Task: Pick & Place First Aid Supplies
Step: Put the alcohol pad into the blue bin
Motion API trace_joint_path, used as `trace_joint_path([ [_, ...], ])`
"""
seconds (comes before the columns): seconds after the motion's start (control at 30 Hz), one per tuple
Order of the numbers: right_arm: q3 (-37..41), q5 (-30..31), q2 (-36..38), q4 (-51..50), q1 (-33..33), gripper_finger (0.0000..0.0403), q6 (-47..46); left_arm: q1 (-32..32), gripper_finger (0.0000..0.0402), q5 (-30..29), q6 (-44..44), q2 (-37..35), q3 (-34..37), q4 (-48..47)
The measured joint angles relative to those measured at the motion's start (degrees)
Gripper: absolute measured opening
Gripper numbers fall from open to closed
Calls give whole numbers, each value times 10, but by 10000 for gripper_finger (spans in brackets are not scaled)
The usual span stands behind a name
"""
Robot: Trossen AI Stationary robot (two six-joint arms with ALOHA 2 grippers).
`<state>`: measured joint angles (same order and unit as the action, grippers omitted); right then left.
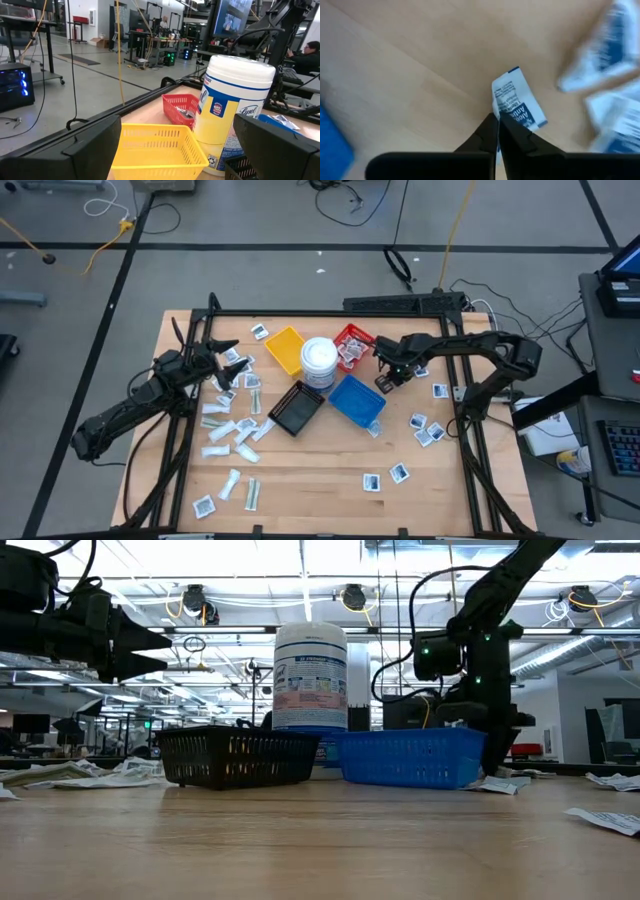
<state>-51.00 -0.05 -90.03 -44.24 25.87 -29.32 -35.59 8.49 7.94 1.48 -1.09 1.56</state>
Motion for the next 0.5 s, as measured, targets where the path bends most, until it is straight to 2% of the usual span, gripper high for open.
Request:
trace_joint_path([
  [0.23,-64,-3,33,-98,0,3,0,0,392,0,0,0,0,0],
  [0.5,-154,-16,35,-205,0,2,-10,0,392,0,0,0,0,0],
])
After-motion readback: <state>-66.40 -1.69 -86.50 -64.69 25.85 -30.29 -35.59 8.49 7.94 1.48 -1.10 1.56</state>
